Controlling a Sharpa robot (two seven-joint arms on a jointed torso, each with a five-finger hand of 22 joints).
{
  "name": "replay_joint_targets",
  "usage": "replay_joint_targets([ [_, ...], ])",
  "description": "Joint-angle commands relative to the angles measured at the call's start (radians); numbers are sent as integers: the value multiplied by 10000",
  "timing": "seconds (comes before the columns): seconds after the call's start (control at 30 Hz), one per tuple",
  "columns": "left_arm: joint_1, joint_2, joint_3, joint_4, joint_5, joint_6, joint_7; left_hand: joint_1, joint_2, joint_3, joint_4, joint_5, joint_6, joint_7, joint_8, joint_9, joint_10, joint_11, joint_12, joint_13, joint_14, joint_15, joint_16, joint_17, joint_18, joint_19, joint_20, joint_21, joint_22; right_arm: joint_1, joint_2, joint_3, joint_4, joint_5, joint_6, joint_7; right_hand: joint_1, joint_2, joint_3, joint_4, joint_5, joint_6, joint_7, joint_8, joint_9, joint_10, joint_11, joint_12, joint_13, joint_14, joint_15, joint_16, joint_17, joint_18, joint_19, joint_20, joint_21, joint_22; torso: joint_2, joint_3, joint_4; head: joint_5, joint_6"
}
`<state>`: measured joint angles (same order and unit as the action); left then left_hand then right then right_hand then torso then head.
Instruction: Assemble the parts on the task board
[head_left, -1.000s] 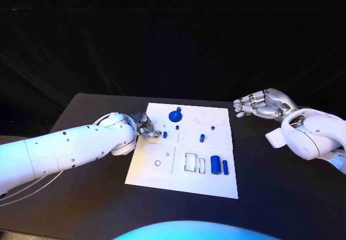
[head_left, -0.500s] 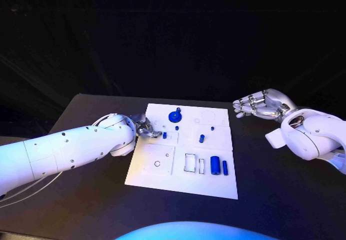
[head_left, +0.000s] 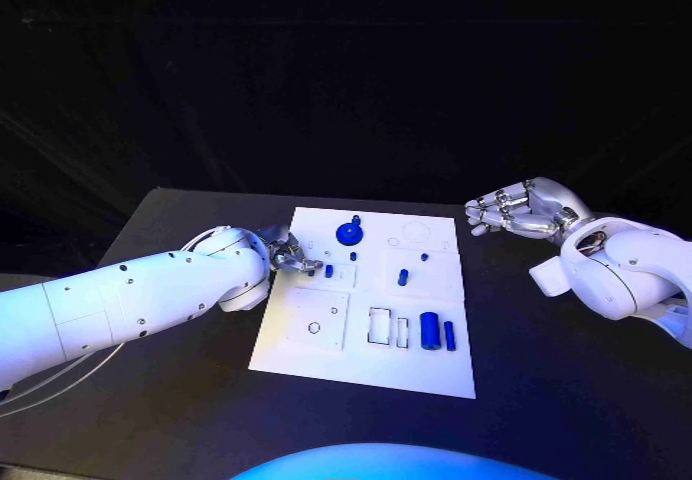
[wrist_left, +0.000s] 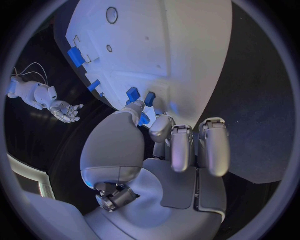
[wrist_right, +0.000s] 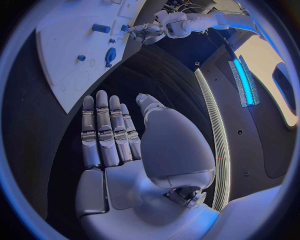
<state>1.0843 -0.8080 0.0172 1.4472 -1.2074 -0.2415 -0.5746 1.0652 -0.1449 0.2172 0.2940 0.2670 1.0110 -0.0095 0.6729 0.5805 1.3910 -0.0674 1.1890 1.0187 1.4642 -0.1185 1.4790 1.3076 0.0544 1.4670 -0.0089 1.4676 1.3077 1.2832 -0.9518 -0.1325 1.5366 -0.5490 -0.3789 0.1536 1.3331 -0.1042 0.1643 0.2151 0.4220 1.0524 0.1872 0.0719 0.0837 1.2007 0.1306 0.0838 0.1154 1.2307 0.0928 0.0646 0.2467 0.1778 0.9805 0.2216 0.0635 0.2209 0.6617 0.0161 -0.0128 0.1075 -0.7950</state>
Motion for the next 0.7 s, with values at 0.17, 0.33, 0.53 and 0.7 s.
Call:
replay_joint_targets([
  [0.17,9,-6,80,56,81,-256,29,-92,37,-85,14,37,22,59,-21,5,-85,-19,-12,-19,770,-35,-28,1565,-116,303,-68,-30,702,-5,18,5,-15,-19,57,103,-51,30,7,68,42,-42,37,-6,-13,-93,-2,61,-11,-74,26,-5,-10,81,-71,18,39,-11,8,2,-4,17,-3],
  [0.33,13,7,102,47,180,-283,71,-143,71,-130,14,35,15,63,-28,2,-94,-16,-23,-35,769,-33,-29,1564,-116,304,-69,-30,704,-5,27,5,-27,-19,61,106,-62,23,-4,70,46,-51,41,-8,-14,-104,2,63,-14,-83,30,-8,-20,80,-75,21,38,-31,0,3,-2,20,-14],
  [0.53,22,-10,126,26,306,-407,134,-239,120,-222,14,32,-5,73,-40,-3,-130,-8,-75,-109,769,-27,-32,1561,-114,300,-72,-37,695,-6,28,5,-32,-19,57,105,-62,23,-4,70,46,-51,41,-8,-14,-104,2,63,-14,-83,30,-8,-20,80,-75,21,38,-31,1,3,2,7,-10],
  [0.7,70,-66,163,17,560,-810,544,-202,210,-257,-8,38,-206,143,-132,-32,-414,53,-472,-625,763,14,-46,1547,-57,189,-73,-196,431,-6,31,5,-37,-19,52,106,-62,23,-4,70,46,-51,41,-8,-14,-104,2,63,-14,-83,30,-8,-20,80,-75,21,38,-31,-7,8,5,-1,16],
])
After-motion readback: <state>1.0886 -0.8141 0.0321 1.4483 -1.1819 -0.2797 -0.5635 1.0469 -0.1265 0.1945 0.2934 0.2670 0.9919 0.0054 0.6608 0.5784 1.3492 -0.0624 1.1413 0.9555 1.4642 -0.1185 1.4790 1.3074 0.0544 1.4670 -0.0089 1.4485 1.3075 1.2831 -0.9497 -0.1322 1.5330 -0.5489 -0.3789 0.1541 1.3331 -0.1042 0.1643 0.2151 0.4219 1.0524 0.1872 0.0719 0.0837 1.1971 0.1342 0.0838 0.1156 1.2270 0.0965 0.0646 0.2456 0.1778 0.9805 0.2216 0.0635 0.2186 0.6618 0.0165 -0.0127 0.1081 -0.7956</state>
